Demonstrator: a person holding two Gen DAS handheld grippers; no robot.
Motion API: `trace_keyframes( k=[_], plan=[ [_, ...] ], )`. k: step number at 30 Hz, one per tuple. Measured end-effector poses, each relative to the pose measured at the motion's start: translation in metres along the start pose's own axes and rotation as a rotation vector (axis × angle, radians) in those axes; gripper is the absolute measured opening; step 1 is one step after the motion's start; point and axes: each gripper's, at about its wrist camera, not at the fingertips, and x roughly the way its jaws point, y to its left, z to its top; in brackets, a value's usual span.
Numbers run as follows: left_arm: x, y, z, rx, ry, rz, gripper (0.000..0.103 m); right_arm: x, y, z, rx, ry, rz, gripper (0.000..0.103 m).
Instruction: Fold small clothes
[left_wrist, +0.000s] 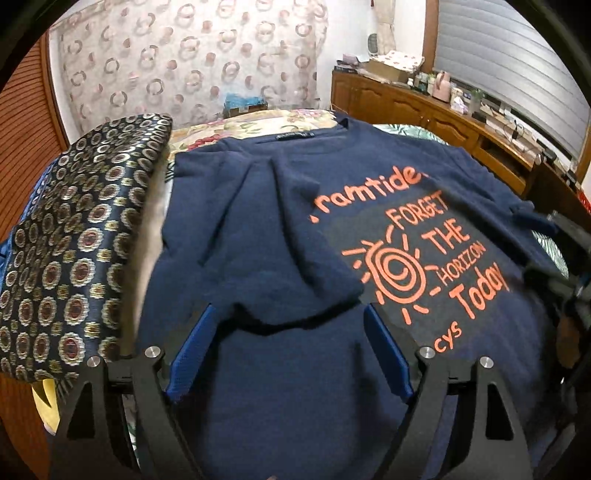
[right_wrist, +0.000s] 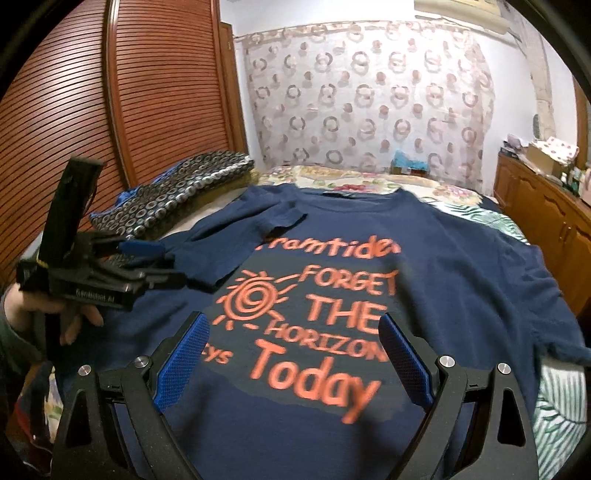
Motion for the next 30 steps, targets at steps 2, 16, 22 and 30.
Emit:
trace_keyframes(
  k=[2,16,22,30],
  plan=[
    [0.005,-0.004,-0.001,0.01,0.015,0.0,0.083,-0.006,-0.007,0.003,0.009,-0.005,-0.009,0.094],
    [0.026,-0.015,-0.003,0.039,0.069,-0.024,0.102,-0.048,-0.056,0.0,0.058,0.008,-0.126,0.094],
    [0.026,-0.015,-0.003,0.038,0.069,-0.024,0.102,-0.056,-0.09,-0.005,0.099,0.048,-0.227,0.094],
    [0.026,-0.015,-0.003,0.036,0.069,-0.02,0.103,-0.051,-0.15,-0.006,0.168,0.147,-0.312,0.083]
  ],
)
